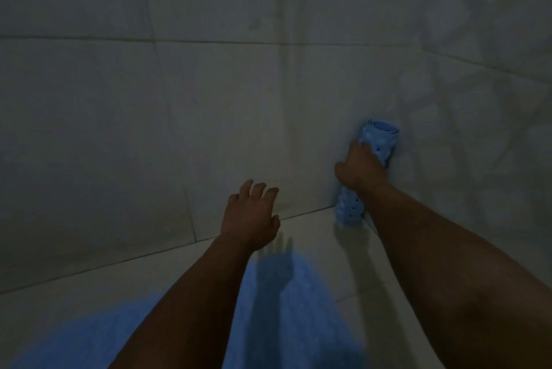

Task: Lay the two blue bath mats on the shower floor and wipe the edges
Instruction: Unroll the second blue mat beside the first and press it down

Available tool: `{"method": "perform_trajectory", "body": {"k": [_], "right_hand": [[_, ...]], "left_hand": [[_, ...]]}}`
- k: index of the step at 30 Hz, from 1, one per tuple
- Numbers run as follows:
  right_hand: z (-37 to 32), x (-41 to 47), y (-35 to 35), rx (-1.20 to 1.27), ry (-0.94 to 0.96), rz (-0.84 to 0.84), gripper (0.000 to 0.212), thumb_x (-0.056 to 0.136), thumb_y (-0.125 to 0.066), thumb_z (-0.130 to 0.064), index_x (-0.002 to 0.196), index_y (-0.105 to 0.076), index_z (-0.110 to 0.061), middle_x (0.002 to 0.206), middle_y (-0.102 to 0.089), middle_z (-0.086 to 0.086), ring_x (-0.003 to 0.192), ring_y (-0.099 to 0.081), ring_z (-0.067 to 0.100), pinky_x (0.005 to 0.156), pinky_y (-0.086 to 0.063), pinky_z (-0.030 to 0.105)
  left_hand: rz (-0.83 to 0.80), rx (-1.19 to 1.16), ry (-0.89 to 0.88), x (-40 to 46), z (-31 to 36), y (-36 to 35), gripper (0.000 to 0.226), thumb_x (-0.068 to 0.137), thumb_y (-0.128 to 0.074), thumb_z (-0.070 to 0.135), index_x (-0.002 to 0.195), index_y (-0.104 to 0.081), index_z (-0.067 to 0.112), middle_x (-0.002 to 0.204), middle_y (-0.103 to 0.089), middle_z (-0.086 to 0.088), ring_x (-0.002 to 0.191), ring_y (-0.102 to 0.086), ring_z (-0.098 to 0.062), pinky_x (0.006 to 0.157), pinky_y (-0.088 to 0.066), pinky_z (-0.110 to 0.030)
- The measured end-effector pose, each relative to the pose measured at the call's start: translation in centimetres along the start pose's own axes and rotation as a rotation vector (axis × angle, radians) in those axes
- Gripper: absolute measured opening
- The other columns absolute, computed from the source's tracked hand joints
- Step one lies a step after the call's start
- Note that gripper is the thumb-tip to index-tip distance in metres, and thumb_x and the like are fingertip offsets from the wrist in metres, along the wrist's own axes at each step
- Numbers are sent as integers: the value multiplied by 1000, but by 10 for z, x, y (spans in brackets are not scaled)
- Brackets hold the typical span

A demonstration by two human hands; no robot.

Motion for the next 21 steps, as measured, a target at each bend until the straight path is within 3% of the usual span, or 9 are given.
{"method": "perform_trajectory", "body": {"k": [3, 6, 9, 13, 16, 18, 21], "right_hand": [[23, 37, 23, -26, -31, 53, 81, 94, -55, -31, 159, -11, -13, 168, -1, 10, 143, -35, 39, 111, -36, 46], [42, 69, 19, -111, -50, -59, 93, 92, -60, -37, 160, -1, -12, 168, 9, 10, 145, -32, 40, 113, -36, 50], [52, 82, 10, -156, -46, -74, 88, 92, -64, -32, 155, -11, -1, 162, -15, 21, 139, -40, 43, 110, -41, 53], [39, 77, 17, -68, 56, 143, 52, 91, -65, -14, 136, -41, -1, 125, -58, 22, 107, -63, 38, 82, -50, 43], [8, 61, 16, -91, 164, 134, 39, 89, -68, -16, 122, -52, -3, 107, -65, 19, 98, -65, 37, 77, -51, 40], [-18, 45, 18, -102, 227, 136, 26, 87, -66, -14, 113, -62, -10, 108, -66, 15, 99, -65, 35, 79, -49, 37], [-47, 31, 31, -76, 284, 145, 29, 90, -63, -18, 119, -65, -18, 115, -67, 12, 105, -64, 33, 79, -45, 34]], "left_hand": [[13, 3, -22, 29, 32, -5, 65, 98, -50, 45, 156, -28, 25, 163, -29, -7, 154, -15, -32, 117, -28, -51], [-18, 0, -36, 50, 54, -14, 65, 98, -50, 44, 156, -28, 24, 163, -30, -7, 154, -15, -33, 116, -28, -52], [-24, -12, -54, 62, 70, -22, 64, 99, -50, 44, 156, -28, 24, 163, -30, -6, 154, -15, -32, 116, -28, -51], [-28, -50, -57, 59, 73, -27, 63, 99, -50, 44, 156, -30, 25, 162, -30, -6, 154, -15, -31, 116, -29, -50], [-39, -40, -39, 44, 59, -26, 64, 98, -51, 44, 155, -31, 25, 162, -31, -6, 154, -16, -31, 115, -29, -51], [-27, -33, -7, 30, 39, -17, 64, 97, -51, 46, 155, -31, 25, 162, -31, -6, 154, -16, -31, 115, -29, -51], [7, -32, 30, 21, 13, 3, 65, 97, -51, 45, 155, -31, 24, 162, -32, -7, 153, -18, -32, 114, -31, -50]]}}
Point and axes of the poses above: each hand's wrist, its own x-axis towards the middle knuckle, its own y-axis out of the back of the hand, z = x × y, the point moved 7 cm from there along x, towards the middle knuckle
